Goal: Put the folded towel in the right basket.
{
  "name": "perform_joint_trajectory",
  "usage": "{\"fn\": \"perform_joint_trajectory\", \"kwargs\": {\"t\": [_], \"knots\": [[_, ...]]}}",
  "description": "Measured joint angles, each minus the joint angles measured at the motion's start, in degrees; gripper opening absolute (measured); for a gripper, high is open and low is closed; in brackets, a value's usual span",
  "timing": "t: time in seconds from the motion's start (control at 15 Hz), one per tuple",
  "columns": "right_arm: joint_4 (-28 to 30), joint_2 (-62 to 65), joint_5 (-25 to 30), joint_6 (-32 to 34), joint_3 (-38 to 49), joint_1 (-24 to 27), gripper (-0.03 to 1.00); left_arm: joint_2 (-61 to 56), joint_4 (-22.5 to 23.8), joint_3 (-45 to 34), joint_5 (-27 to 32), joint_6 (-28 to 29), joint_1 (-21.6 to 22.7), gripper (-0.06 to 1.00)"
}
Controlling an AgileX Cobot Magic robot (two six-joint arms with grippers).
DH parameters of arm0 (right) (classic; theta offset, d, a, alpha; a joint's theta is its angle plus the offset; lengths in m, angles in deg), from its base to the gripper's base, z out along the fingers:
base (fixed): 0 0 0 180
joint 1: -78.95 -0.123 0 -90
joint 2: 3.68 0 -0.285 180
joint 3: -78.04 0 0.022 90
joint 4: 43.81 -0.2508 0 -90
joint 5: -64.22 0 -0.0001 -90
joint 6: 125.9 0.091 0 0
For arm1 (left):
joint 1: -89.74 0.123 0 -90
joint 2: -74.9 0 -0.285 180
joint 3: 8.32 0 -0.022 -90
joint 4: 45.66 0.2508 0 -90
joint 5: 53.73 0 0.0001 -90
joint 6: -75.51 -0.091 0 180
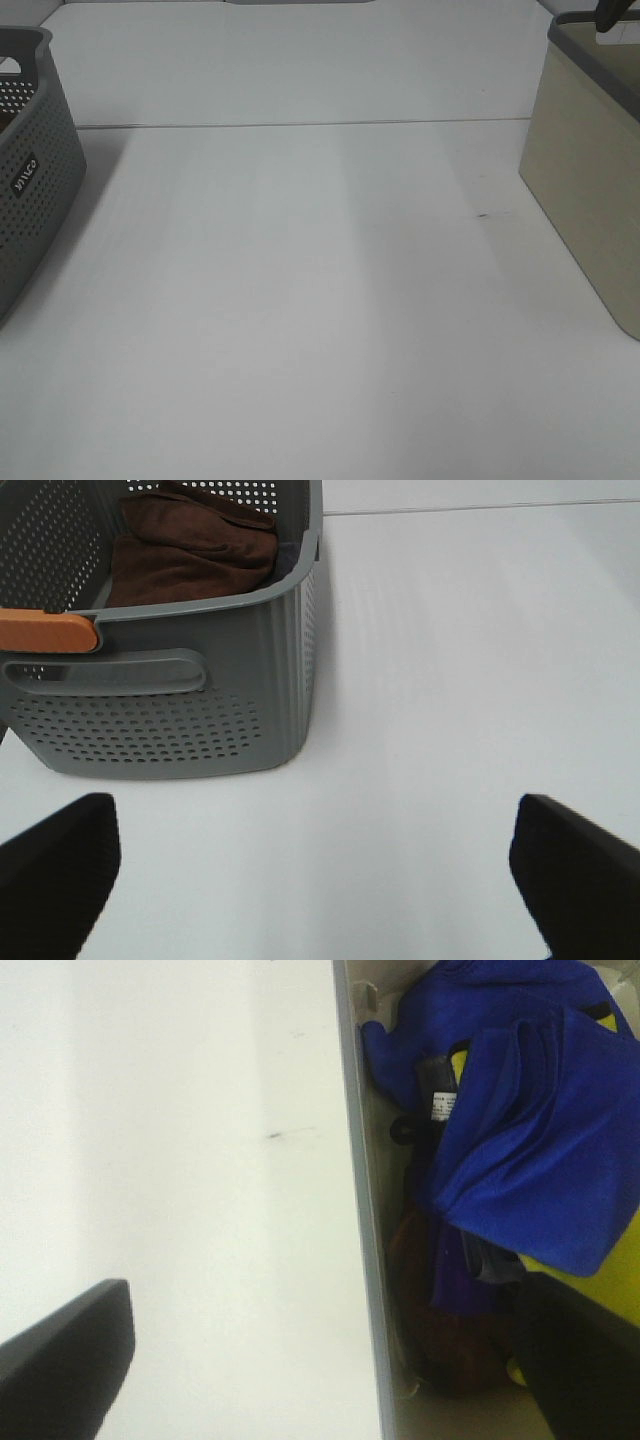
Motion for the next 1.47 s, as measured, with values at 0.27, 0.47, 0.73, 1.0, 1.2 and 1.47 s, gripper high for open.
{"fn": "perform_joint_trajectory", "kwargs": {"t": [0.27, 0.47, 0.73, 1.0, 1.2, 1.47], "knots": [[0.69, 23.49, -7.33, 2.01, 23.55, -2.92, 0.97, 0.00, 0.00, 0.00, 0.00, 0.00, 0.00, 0.99], [1.32, 39.08, -8.25, 2.29, 38.10, -2.92, 0.97, 0.00, 0.00, 0.00, 0.00, 0.00, 0.00, 0.99], [1.49, 70.82, -8.31, -0.74, 54.03, -2.92, 0.97, 0.00, 0.00, 0.00, 0.00, 0.00, 0.00, 0.99], [1.66, 85.08, -8.42, -0.80, 60.68, -2.92, 0.97, 0.00, 0.00, 0.00, 0.00, 0.00, 0.00, 0.99], [2.01, 91.90, -8.14, -1.20, 63.60, -2.92, 0.97, 0.00, 0.00, 0.00, 0.00, 0.00, 0.00, 0.99], [2.64, 92.30, -7.56, -1.78, 64.92, -2.92, 0.97, 0.00, 0.00, 0.00, 0.00, 0.00, 0.00, 0.99]]}}
